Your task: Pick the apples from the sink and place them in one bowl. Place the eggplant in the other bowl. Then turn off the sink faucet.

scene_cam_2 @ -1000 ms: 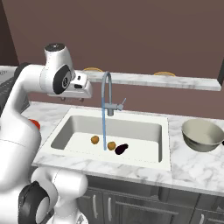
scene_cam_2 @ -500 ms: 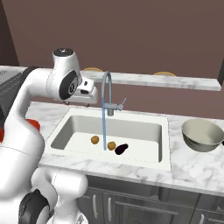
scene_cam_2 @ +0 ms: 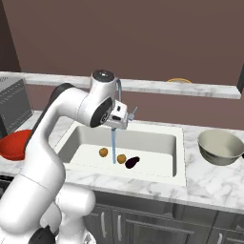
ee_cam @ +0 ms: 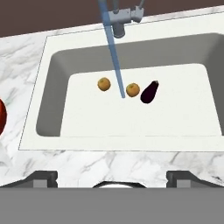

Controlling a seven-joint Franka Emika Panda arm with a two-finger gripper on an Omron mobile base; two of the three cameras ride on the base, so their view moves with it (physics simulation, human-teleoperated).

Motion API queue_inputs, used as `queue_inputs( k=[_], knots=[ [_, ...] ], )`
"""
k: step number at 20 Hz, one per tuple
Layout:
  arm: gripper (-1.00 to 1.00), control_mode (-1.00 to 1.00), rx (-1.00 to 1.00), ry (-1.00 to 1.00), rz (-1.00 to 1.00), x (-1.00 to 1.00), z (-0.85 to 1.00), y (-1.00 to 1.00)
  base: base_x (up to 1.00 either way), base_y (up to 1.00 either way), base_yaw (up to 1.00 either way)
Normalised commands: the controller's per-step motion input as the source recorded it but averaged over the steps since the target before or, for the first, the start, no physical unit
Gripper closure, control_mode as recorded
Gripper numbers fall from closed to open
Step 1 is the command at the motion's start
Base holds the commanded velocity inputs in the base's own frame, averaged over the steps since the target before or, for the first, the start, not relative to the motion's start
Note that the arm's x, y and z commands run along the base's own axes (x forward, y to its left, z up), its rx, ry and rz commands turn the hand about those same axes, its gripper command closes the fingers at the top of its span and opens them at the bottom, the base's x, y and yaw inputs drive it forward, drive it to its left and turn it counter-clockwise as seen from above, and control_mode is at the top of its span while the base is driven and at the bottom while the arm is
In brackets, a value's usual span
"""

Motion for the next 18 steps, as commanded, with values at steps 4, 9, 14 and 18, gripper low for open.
queue_inputs(
  k=[4,9,14,18],
  knots=[
    [-1.00,-1.00,0.00,0.00,0.00,0.00,-0.02,-0.26,0.00,0.00,0.00],
    [-1.00,-1.00,-0.01,0.00,0.00,0.16,-0.23,-0.06,0.00,0.00,0.00],
    [-1.00,-1.00,0.01,-0.01,0.00,0.29,-0.30,-0.13,0.00,0.00,0.00],
    [-1.00,-1.00,0.07,0.02,0.00,0.38,-0.37,-0.21,0.00,0.00,0.00]
  ],
)
